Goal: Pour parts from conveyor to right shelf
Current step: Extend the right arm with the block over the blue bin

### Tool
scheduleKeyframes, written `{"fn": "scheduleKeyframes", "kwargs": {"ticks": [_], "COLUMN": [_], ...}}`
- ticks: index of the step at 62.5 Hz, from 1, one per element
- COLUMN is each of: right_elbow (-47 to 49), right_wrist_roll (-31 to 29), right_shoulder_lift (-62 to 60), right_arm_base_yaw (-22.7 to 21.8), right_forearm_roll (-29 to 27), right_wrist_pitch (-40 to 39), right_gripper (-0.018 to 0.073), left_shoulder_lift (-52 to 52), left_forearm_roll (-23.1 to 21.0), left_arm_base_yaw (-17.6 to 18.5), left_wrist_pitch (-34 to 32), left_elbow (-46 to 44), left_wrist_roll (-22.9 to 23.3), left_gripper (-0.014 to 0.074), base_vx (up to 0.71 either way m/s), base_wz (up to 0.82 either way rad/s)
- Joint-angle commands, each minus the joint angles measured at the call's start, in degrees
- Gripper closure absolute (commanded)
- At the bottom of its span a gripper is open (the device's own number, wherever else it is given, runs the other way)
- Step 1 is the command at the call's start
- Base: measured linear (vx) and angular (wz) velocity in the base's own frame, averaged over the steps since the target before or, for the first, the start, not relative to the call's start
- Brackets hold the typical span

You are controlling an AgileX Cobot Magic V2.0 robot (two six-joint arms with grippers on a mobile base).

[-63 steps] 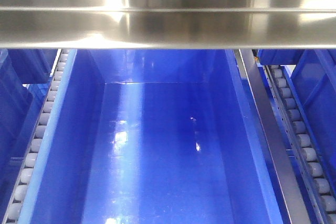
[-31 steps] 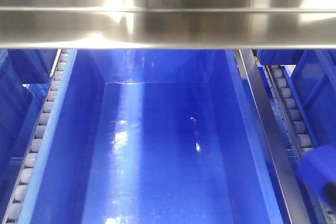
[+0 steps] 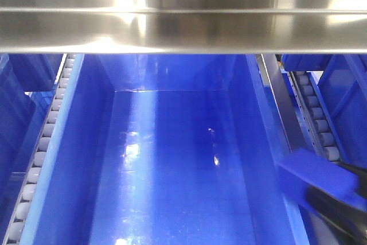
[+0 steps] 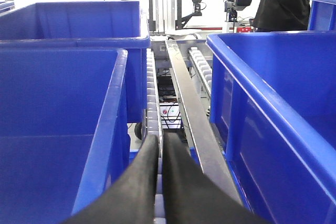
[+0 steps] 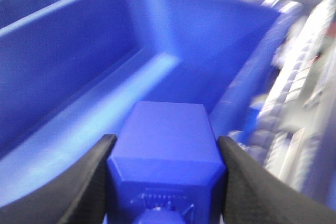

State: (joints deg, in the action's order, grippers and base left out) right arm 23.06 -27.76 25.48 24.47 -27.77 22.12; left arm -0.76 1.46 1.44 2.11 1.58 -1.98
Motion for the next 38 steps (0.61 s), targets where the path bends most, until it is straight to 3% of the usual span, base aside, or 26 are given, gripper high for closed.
{"fn": "scheduleKeyframes", "kwargs": {"ticks": [1, 25, 38], "right_elbow": [5.5, 20.0, 27.2], "right_wrist_roll": [-0.7, -3.3, -0.5], "right_shoulder_lift": [7.0, 38.8, 53.7], "right_arm_base_yaw": [2.0, 10.0, 10.6], "right_forearm_roll": [-3.0, -4.3, -4.3], "right_wrist_pitch": [-5.4, -7.6, -6.7], "right_gripper": [0.0519, 0.0509, 0.0495], "left_shoulder_lift": [-0.8, -0.8, -0.8], "left_forearm_roll": [-0.2, -0.2, -0.2], "left_arm_base_yaw": [0.0, 0.0, 0.0], "left_wrist_pitch": [-4.4, -4.4, -4.4], "left_elbow": [1.8, 1.8, 1.8], "left_wrist_roll": [0.2, 0.2, 0.2], "left_gripper": [0.0603, 0.0603, 0.0603], "base_vx": [0.00, 0.00, 0.00], "base_wz": [0.00, 0.00, 0.00]}}
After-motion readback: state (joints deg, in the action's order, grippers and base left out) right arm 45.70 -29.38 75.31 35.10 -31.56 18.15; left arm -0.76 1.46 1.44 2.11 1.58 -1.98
